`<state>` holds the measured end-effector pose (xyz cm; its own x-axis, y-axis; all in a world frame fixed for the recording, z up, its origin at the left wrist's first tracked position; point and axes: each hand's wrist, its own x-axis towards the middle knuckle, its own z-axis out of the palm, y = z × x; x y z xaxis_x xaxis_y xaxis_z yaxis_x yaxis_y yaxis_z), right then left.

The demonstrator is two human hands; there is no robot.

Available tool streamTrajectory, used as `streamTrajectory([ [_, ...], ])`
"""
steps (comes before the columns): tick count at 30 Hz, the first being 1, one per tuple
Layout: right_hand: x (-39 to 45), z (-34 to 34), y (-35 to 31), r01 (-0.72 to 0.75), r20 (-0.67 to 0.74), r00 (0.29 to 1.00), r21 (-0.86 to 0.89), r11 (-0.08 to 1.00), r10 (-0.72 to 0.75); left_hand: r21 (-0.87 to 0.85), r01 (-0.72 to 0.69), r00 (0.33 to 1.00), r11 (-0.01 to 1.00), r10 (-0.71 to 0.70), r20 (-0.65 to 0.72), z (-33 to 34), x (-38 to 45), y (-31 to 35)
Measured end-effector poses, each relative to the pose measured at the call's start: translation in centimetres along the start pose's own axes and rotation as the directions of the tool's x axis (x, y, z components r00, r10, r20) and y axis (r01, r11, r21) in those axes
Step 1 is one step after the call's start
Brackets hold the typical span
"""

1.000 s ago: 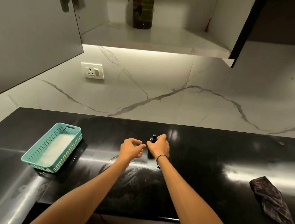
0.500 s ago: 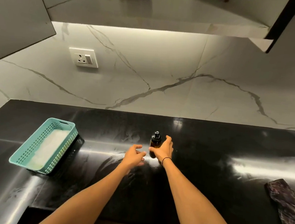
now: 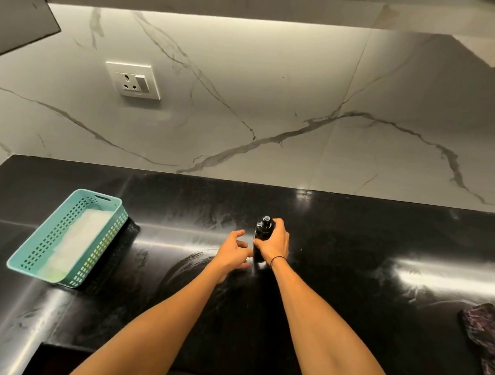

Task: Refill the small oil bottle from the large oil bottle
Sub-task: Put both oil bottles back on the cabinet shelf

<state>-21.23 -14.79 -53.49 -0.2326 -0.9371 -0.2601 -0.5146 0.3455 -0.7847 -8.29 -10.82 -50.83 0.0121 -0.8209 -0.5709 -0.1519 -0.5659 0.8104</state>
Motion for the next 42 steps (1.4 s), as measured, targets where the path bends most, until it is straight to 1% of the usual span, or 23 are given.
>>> streamTrajectory([
  [4,-0.8,-0.8,-0.6,0.045,-0.01,0.999,-0.044,0.998,-0.046,-0.006,0.023,1.0,1.0,-0.023,-0.015,-0.4,0.0,-0.5],
  [12,-3.8,-1.9,-0.6,0.069,-0.002,0.998,-0.137,0.988,-0.07,-0.103,0.056,0.998,0.993,-0.057,-0.008,-0.5,-1.3,-1.7],
  [16,-6.3,-2.9,-1.1,0.1,0.001,0.995,-0.137,0.985,-0.101,-0.218,0.1,0.995,0.971,-0.099,0.016,-0.1,-3.5,-1.5],
  [21,-10.4,-4.6,-2.5,0.178,-0.015,0.983,-0.134,0.975,-0.181,-0.409,0.163,0.987,0.898,-0.146,0.072,-0.1,-6.8,-1.3],
  [23,-12.4,-5.6,-3.3,0.219,-0.023,0.974,-0.143,0.965,-0.225,-0.434,0.152,0.988,0.888,-0.122,0.096,-0.3,-8.6,-1.4],
  [28,-17.1,-9.2,-6.1,0.303,-0.062,0.946,-0.174,0.937,-0.318,-0.516,0.091,0.994,0.852,-0.048,0.097,-1.0,-13.5,-0.4],
  [31,-19.8,-11.6,-8.6,0.344,-0.092,0.925,-0.208,0.916,-0.368,-0.523,0.047,0.993,0.851,0.017,0.116,-1.7,-16.3,1.1],
  [36,-23.6,-15.7,-13.7,0.4,-0.149,0.886,-0.238,0.885,-0.44,-0.528,-0.075,0.983,0.846,0.152,0.104,-3.0,-21.3,5.5],
  [39,-25.9,-18.1,-17.1,0.438,-0.181,0.855,-0.25,0.864,-0.486,-0.554,-0.156,0.968,0.818,0.239,0.081,-3.4,-24.3,8.5],
  [42,-27.6,-20.7,-20.5,0.464,-0.181,0.833,-0.288,0.838,-0.523,-0.591,-0.208,0.951,0.779,0.304,0.066,-3.6,-26.9,11.6],
])
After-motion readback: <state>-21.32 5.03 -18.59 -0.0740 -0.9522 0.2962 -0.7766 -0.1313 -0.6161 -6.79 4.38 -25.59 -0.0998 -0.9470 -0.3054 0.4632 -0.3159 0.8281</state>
